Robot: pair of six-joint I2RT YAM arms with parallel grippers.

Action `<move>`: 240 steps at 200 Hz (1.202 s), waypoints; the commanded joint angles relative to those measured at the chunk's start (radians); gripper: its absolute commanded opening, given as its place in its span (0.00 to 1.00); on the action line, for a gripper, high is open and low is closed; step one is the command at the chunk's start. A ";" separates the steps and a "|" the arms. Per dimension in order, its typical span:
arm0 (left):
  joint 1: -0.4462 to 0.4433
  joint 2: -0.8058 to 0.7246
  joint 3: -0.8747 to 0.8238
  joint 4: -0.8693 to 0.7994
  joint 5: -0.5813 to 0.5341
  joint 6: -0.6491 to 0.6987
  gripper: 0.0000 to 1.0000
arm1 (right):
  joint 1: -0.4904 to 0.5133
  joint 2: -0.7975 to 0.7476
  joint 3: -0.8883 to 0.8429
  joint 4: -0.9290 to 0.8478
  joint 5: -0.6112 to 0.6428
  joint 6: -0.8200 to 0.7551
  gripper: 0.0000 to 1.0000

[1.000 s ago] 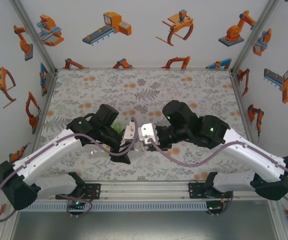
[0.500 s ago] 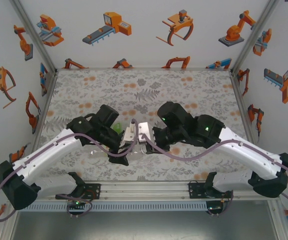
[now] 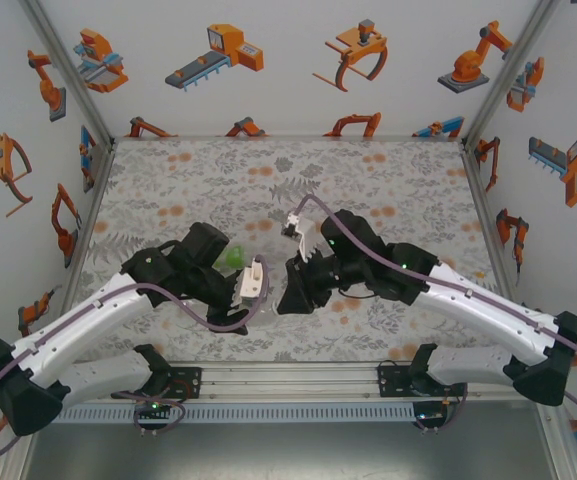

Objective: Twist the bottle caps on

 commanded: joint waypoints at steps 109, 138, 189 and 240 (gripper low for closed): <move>-0.043 -0.042 -0.039 0.405 -0.267 -0.062 0.00 | -0.073 -0.101 -0.328 0.238 0.169 1.025 0.00; -0.043 -0.060 -0.059 0.434 -0.204 -0.054 0.00 | -0.089 -0.098 -0.309 0.250 0.173 0.990 0.00; -0.015 -0.008 -0.054 0.378 -0.155 -0.066 0.00 | -0.146 -0.149 -0.198 0.135 0.163 0.805 0.56; 0.004 0.020 -0.038 0.309 -0.093 -0.085 0.00 | -0.188 -0.178 -0.023 -0.004 0.184 0.378 0.65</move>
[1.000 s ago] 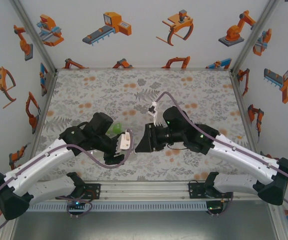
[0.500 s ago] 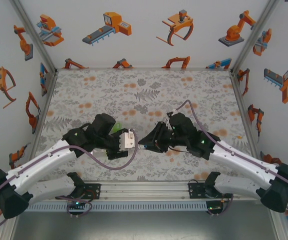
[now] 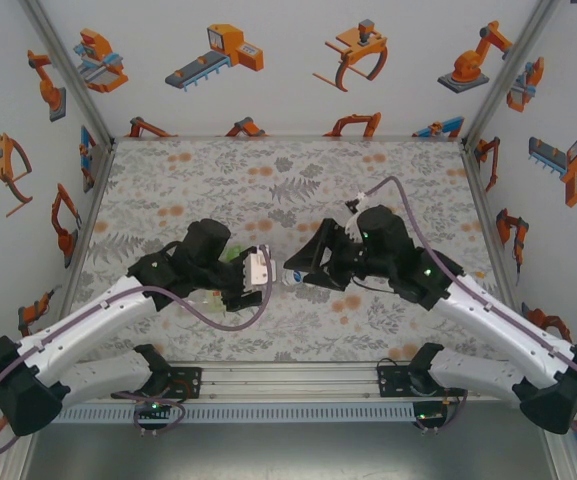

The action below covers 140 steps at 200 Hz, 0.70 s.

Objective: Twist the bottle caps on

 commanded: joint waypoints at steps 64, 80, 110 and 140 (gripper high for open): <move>0.010 0.049 0.071 -0.104 0.240 -0.080 0.00 | -0.003 -0.115 0.087 0.023 -0.197 -1.138 0.56; 0.010 0.048 0.057 -0.093 0.264 -0.086 0.00 | -0.004 -0.135 0.070 0.032 -0.296 -1.308 0.57; 0.011 0.064 0.057 -0.084 0.285 -0.096 0.00 | -0.002 -0.149 0.024 0.034 -0.415 -1.497 0.63; 0.010 0.065 0.065 -0.081 0.302 -0.094 0.00 | -0.003 -0.124 -0.026 0.078 -0.440 -1.505 0.63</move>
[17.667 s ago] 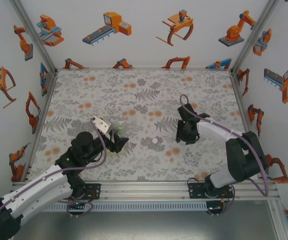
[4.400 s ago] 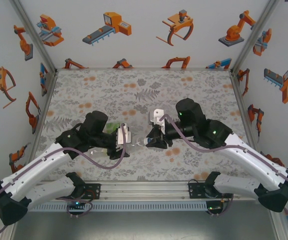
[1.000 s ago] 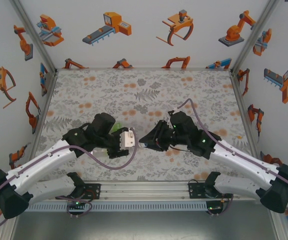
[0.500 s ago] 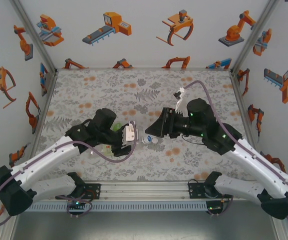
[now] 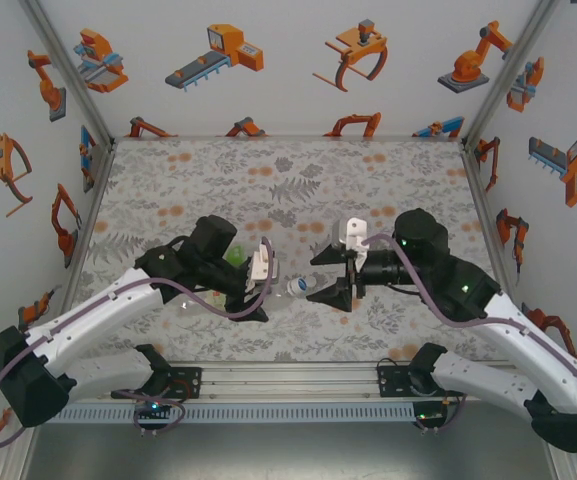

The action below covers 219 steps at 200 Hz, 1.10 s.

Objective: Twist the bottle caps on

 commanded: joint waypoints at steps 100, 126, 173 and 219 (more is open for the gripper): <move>0.004 0.019 0.032 -0.034 0.103 0.050 0.00 | 0.001 0.069 -0.056 0.064 -0.132 -0.093 0.49; 0.004 0.019 0.035 -0.031 0.108 0.053 0.00 | 0.001 0.068 -0.070 0.075 -0.134 -0.084 0.47; 0.004 0.020 0.039 -0.030 0.117 0.053 0.00 | 0.002 0.073 -0.082 0.095 -0.126 -0.064 0.44; 0.004 0.018 0.037 -0.027 0.117 0.052 0.00 | 0.002 0.075 -0.090 0.110 -0.136 -0.050 0.42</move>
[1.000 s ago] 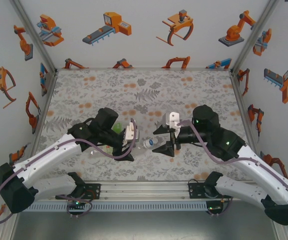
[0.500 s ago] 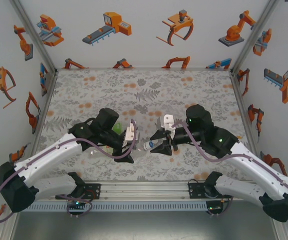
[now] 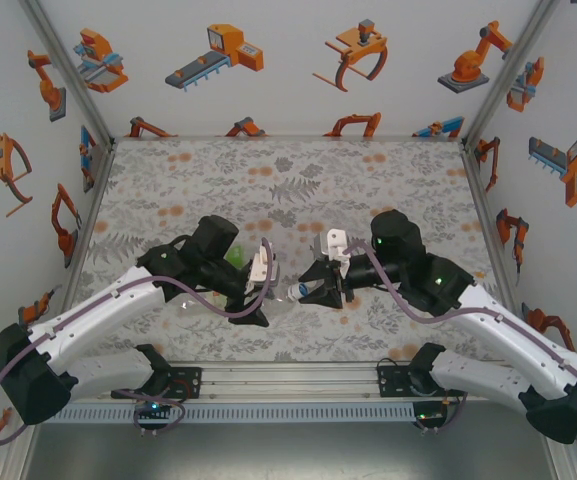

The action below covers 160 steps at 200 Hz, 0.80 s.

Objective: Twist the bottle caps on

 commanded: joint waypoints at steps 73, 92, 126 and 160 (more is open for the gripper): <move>0.004 0.005 0.030 0.016 0.019 0.003 0.00 | 0.000 0.015 -0.004 0.032 -0.023 0.113 0.17; 0.004 0.002 0.026 0.040 -0.013 -0.018 0.00 | 0.002 0.027 -0.012 0.032 0.063 0.268 0.08; -0.003 0.006 0.021 0.084 -0.126 -0.055 0.00 | 0.003 0.066 -0.018 0.022 0.266 0.719 0.00; -0.020 0.021 0.012 0.139 -0.266 -0.079 0.00 | 0.004 0.117 0.004 -0.088 0.446 1.218 0.00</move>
